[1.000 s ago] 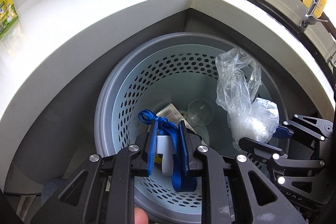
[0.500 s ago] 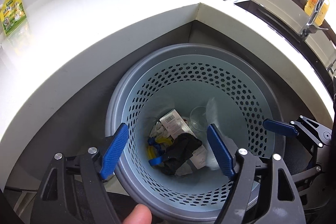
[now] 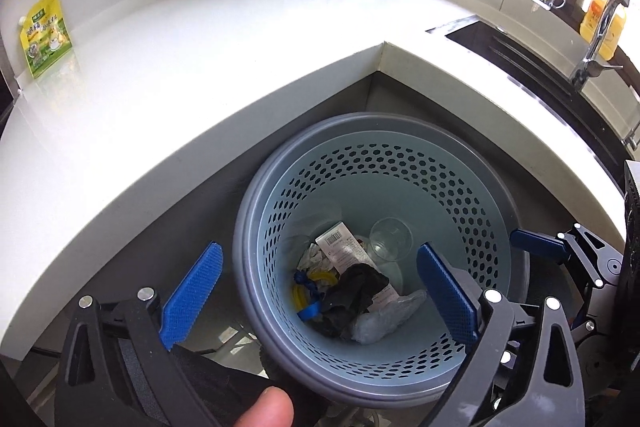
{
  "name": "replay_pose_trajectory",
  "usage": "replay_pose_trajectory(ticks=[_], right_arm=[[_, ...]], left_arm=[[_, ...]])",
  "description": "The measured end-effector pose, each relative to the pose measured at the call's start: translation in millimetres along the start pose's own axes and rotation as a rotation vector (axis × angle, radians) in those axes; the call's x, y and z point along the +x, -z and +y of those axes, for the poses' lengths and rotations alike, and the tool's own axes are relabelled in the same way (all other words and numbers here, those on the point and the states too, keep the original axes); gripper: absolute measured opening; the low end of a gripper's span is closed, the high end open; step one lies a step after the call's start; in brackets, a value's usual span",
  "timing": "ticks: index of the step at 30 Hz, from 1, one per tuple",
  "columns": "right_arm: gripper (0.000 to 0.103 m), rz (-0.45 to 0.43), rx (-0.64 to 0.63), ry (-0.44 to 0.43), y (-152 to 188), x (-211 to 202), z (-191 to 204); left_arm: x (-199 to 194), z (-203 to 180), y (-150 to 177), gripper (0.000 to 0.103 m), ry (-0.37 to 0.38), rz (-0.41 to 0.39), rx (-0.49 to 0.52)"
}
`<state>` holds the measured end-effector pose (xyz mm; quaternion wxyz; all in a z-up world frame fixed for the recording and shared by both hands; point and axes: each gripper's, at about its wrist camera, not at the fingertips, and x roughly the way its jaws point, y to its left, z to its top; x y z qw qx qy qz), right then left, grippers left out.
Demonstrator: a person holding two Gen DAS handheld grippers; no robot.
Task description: Collect trash
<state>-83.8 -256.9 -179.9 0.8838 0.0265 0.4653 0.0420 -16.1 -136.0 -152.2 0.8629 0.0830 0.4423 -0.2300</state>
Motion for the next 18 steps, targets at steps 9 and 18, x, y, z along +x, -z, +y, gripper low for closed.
replay_pose_trajectory(ticks=[9, 18], right_arm=[[0.094, -0.026, 0.014, 0.026, 1, -11, 1], [0.094, -0.042, 0.037, 0.038, 5, -21, -1]], left_arm=[[-21, 4, 5, 0.096, -0.001, -0.026, 0.003], [-30, 0, 9, 0.096, -0.017, -0.04, 0.024]])
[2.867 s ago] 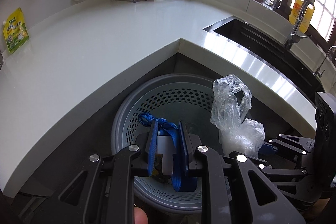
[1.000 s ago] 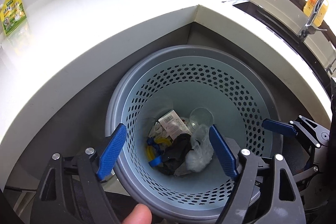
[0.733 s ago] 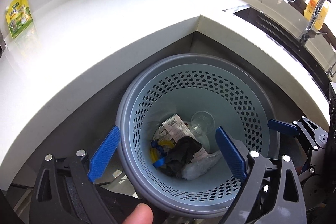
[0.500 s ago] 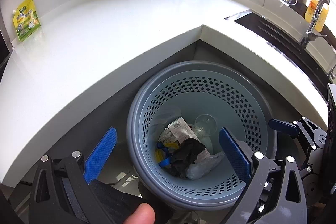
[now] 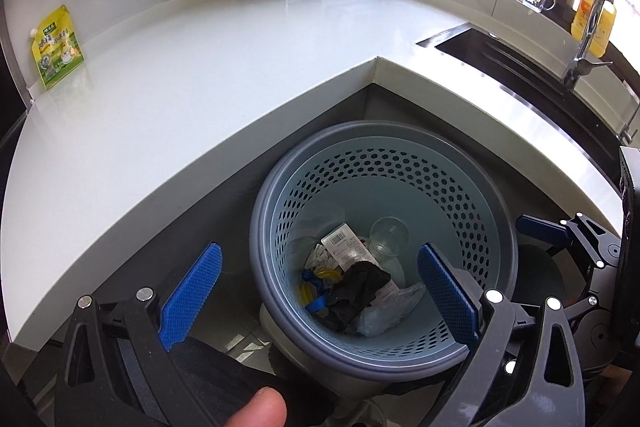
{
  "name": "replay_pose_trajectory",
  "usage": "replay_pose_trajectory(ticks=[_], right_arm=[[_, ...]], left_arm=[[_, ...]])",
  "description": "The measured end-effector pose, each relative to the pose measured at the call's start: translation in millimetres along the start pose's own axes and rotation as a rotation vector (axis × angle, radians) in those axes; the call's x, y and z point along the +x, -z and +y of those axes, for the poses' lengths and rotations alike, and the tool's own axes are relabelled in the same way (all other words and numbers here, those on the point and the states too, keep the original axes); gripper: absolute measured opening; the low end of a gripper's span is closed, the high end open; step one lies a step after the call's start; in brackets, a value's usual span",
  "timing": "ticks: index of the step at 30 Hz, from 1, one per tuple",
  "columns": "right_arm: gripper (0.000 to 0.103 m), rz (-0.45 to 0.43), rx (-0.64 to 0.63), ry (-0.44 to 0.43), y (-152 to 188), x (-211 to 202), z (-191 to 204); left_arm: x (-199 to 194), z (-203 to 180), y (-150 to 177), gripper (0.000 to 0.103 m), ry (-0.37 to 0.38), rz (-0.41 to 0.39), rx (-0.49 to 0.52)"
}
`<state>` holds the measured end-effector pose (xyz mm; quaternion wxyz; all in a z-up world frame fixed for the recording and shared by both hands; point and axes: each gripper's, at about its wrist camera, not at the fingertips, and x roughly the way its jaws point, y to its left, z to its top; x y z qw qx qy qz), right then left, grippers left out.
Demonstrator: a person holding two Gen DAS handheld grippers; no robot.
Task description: Collect trash
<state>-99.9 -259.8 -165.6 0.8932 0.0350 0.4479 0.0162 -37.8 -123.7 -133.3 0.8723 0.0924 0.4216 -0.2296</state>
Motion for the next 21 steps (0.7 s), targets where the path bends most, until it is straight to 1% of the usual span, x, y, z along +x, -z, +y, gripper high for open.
replay_pose_trajectory(ticks=[7, 14, 21], right_arm=[[0.094, -0.019, 0.003, 0.003, 0, -11, -1], [0.094, -0.04, 0.006, -0.003, -1, -24, -1], [0.094, -0.039, 0.008, -0.008, -1, -24, 1]], left_arm=[[-8, 2, -1, 0.096, -0.027, -0.011, -0.004], [-17, 5, -2, 0.096, -0.027, -0.022, -0.008], [-21, 9, 0, 0.096, -0.034, -0.025, -0.016]])
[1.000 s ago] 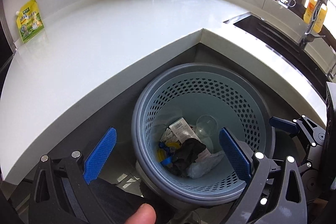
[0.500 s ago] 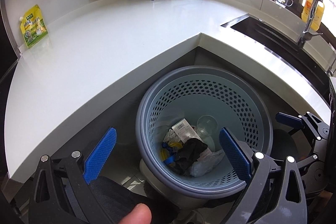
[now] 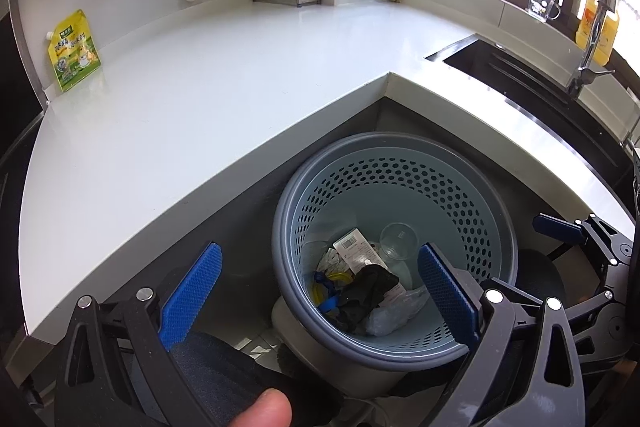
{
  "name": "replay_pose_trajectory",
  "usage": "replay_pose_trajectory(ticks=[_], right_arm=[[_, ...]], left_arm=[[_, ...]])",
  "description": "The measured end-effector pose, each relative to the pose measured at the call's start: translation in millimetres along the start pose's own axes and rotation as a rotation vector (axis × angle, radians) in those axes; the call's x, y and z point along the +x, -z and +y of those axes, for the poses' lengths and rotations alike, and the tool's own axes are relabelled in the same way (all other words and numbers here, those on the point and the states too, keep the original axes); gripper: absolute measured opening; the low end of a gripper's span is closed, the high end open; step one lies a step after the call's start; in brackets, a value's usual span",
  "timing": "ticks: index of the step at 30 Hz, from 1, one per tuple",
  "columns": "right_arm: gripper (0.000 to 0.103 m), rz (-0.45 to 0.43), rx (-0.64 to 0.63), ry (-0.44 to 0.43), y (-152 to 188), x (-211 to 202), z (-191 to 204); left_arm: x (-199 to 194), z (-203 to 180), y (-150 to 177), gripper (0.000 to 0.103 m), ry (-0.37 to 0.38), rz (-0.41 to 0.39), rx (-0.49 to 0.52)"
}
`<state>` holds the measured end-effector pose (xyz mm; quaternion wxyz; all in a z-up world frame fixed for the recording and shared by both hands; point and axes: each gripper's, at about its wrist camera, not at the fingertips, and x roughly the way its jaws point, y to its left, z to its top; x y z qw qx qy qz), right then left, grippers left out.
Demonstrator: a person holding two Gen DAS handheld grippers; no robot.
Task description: Collect trash
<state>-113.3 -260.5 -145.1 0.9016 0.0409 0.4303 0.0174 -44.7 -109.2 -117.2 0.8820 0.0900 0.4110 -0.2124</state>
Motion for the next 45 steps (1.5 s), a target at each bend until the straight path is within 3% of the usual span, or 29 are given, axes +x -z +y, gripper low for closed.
replay_pose_trajectory(ticks=[45], right_arm=[[0.094, -0.012, -0.009, -0.006, 5, -8, 10]], left_arm=[[-22, -3, 5, 0.096, -0.019, -0.041, 0.005]])
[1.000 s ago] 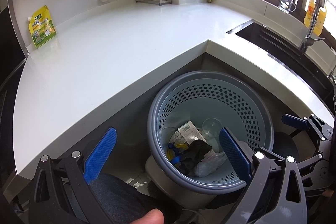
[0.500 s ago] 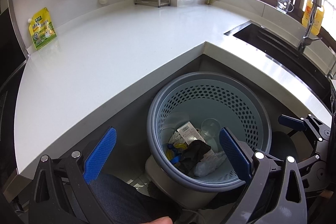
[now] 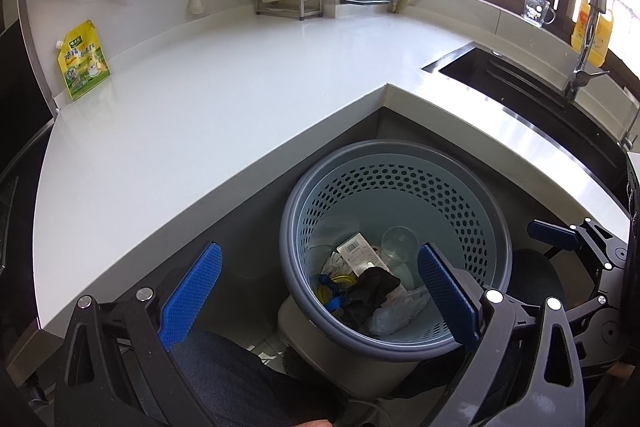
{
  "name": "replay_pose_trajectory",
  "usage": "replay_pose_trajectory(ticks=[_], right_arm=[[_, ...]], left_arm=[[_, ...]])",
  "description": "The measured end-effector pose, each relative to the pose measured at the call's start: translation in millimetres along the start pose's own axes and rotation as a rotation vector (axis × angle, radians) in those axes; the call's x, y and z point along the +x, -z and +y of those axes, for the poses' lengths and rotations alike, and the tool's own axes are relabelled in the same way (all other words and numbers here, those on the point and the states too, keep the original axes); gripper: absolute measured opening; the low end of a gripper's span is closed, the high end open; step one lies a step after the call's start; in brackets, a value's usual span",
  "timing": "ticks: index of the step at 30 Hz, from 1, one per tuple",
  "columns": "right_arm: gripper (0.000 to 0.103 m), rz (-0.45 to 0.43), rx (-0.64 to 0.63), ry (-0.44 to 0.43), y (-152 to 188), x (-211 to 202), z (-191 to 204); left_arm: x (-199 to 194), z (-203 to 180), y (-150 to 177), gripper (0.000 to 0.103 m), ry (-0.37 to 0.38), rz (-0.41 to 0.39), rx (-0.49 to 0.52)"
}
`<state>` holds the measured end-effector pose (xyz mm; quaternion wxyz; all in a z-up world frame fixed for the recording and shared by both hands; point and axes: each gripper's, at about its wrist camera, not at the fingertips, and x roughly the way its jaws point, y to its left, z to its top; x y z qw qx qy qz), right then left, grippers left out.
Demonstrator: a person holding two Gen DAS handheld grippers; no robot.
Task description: Collect trash
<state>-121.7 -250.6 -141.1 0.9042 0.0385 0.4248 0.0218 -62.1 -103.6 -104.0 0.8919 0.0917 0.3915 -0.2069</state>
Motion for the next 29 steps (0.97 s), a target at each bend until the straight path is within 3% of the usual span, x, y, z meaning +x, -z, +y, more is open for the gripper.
replay_pose_trajectory(ticks=[29], right_arm=[[0.094, -0.045, 0.015, -0.004, 12, -24, -4]], left_arm=[[-29, -15, 2, 0.096, -0.002, -0.046, 0.023]])
